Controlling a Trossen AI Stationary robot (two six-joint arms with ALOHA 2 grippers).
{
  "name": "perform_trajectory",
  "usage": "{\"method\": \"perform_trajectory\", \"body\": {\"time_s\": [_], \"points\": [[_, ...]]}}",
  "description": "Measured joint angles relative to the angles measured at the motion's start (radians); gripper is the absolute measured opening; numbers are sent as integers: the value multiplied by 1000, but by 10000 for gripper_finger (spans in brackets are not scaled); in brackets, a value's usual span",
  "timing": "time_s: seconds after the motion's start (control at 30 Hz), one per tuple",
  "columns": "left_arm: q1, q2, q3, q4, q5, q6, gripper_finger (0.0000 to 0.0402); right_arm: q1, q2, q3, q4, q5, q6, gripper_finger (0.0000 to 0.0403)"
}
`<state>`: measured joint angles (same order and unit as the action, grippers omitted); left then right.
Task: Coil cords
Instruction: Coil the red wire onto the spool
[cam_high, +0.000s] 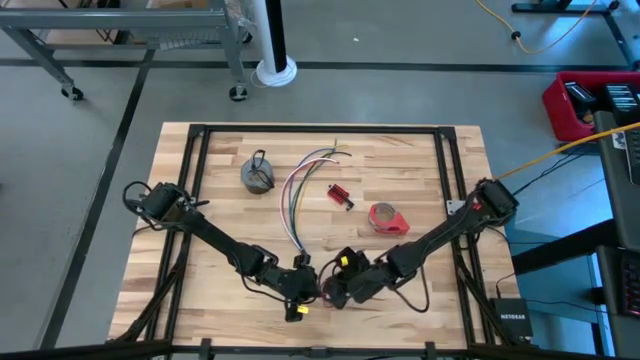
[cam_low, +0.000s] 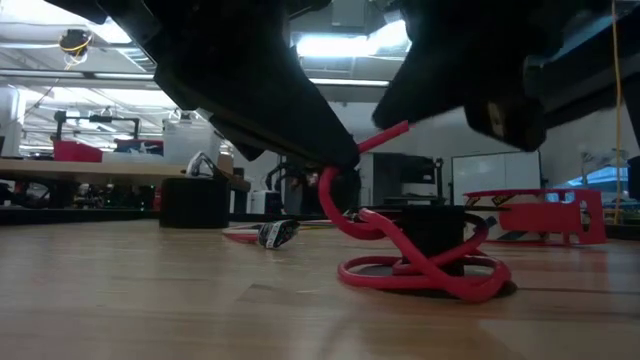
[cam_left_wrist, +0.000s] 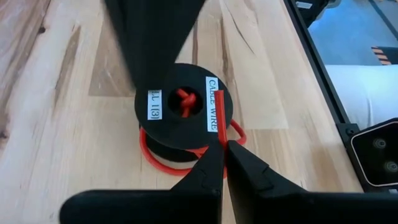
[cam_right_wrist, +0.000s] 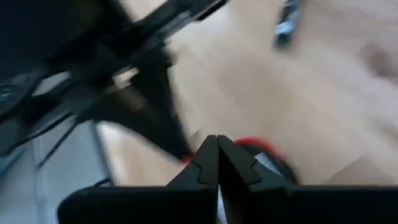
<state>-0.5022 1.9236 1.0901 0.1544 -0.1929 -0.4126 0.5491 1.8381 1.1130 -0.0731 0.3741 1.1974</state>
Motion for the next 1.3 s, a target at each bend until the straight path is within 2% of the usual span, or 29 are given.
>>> {"method": "perform_trajectory", "body": {"time_s": [0.3, 0.7, 0.8, 0.97, 1.07, 1.17, 1.3], "points": [[0, 0, 0, -5, 0, 0, 1, 0, -27, 1, 59, -199, 0, 3], [-1, 0, 0, -6, 0, 0, 1, 0, -27, 1, 186, -180, 1, 6], [-1, 0, 0, -9, 0, 0, 1, 0, -28, 1, 172, -212, 1, 32], [-1, 0, 0, -9, 0, 0, 1, 0, -28, 1, 170, -230, 8, 110], [-1, 0, 0, -9, 0, 0, 1, 0, -28, 1, 170, -271, 90, 146], [-1, 0, 0, -9, 0, 0, 1, 0, -28, 1, 156, -281, 179, 159], [-1, 0, 0, -8, 0, 0, 1, 1, -28, 1, 98, -280, 281, 151]]}}
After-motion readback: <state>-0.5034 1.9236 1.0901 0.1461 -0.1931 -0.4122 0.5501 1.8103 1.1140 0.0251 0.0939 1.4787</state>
